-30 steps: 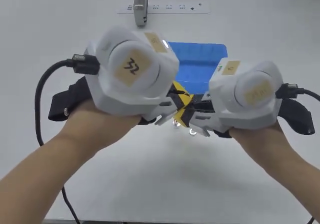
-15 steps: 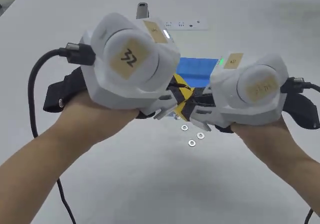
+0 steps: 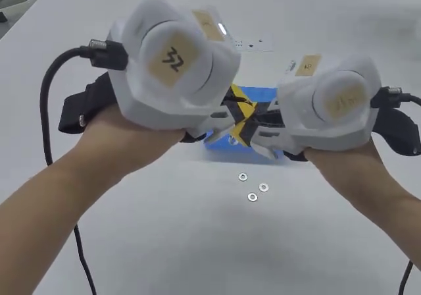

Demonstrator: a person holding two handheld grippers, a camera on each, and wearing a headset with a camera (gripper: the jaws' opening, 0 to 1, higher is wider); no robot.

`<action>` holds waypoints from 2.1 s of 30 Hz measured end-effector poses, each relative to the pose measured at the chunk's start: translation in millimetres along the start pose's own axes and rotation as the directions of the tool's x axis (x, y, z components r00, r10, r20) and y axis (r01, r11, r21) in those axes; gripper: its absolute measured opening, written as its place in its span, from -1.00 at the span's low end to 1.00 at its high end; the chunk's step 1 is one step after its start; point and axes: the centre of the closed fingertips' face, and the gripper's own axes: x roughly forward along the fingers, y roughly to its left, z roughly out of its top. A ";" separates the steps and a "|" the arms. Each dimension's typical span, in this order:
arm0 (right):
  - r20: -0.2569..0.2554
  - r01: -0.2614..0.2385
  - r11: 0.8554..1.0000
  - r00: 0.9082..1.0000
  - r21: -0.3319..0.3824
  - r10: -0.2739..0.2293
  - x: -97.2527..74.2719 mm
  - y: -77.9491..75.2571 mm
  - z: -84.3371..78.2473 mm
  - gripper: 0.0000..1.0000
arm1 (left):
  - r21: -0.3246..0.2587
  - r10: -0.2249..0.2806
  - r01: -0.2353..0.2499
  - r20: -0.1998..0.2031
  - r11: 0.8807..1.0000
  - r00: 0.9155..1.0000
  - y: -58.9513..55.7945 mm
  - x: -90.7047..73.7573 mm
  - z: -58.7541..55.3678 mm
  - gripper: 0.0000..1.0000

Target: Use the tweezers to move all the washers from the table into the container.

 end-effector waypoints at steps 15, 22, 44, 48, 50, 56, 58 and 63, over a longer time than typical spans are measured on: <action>0.010 0.057 0.996 0.998 0.069 -0.058 24.6 -38.3 -7.2 -0.94 | -0.001 0.084 -0.084 0.013 0.996 0.996 34.6 28.9 -7.0 -1.00; 0.001 0.061 0.991 0.998 0.119 -0.062 39.8 -49.3 -15.8 -0.94 | -0.027 0.117 -0.117 0.002 0.993 0.993 49.5 45.4 -17.2 -1.00; -0.088 0.097 0.972 0.993 0.215 -0.080 69.2 -65.6 -55.4 -0.95 | -0.130 0.161 -0.168 -0.067 0.977 0.985 65.6 88.6 -50.5 -1.00; -0.090 0.098 0.970 0.993 0.223 -0.079 69.3 -67.0 -55.6 -0.95 | -0.131 0.162 -0.169 -0.066 0.977 0.985 64.4 88.3 -49.6 -1.00; -0.089 0.097 0.970 0.993 0.225 -0.079 68.6 -66.2 -56.0 -0.95 | -0.135 0.156 -0.163 -0.063 0.977 0.986 63.0 88.5 -49.8 -1.00; -0.098 0.104 0.970 0.992 0.221 -0.084 67.7 -64.8 -55.7 -0.94 | -0.126 0.157 -0.165 -0.069 0.978 0.985 59.2 85.7 -49.0 -1.00; -0.087 0.106 0.969 0.992 0.224 -0.089 64.5 -64.1 -52.0 -0.94 | -0.136 0.162 -0.168 -0.058 0.976 0.985 59.0 79.9 -45.3 -1.00; -0.066 0.121 0.972 0.992 0.203 -0.110 53.2 -62.0 -39.3 -0.93 | -0.156 0.169 -0.170 -0.019 0.973 0.985 59.0 69.3 -34.9 -1.00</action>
